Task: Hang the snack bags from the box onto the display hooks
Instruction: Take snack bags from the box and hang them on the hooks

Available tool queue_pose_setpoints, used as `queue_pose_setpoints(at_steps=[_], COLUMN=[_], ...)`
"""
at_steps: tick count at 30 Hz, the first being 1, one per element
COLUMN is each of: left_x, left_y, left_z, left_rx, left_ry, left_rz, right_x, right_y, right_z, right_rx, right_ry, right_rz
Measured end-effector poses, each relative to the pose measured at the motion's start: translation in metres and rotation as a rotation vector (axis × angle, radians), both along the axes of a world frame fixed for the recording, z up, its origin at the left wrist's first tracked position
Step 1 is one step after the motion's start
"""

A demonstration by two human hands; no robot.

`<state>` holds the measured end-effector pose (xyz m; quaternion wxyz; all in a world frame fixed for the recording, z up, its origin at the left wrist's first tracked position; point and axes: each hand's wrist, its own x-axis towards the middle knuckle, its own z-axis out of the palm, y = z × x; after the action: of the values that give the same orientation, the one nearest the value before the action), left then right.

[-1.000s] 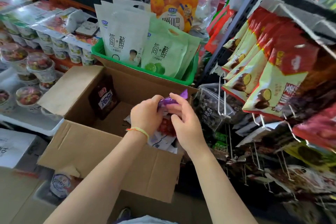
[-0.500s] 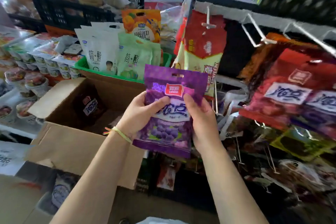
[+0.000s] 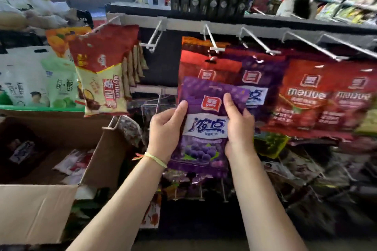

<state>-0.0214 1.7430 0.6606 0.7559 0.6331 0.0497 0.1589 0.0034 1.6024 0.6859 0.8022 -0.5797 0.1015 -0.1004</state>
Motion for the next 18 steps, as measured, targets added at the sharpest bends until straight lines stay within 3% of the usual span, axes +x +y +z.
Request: queue_pose_setpoints(at_steps=[3,8,12,18], left_x=[0.021,0.038,0.041,0.043], left_y=[-0.03,-0.064,-0.081,-0.085], left_z=[0.009,0.014,0.013,0.013], left_rx=[0.022,0.171,0.128,0.213], left_ry=[0.046,0.054,0.08,0.09], left_rz=[-0.042,-0.292,-0.277,-0.256], right_x=[0.017,0.051,0.068,0.07], right_y=[-0.034,-0.076,-0.088,-0.095], right_z=[0.017,0.047,0.051,0.042], right_rx=[0.013,0.034,-0.056,-0.064], right_ry=[-0.016,-0.106,-0.111,-0.111], right_rz=[-0.095,-0.201,-0.18,-0.195])
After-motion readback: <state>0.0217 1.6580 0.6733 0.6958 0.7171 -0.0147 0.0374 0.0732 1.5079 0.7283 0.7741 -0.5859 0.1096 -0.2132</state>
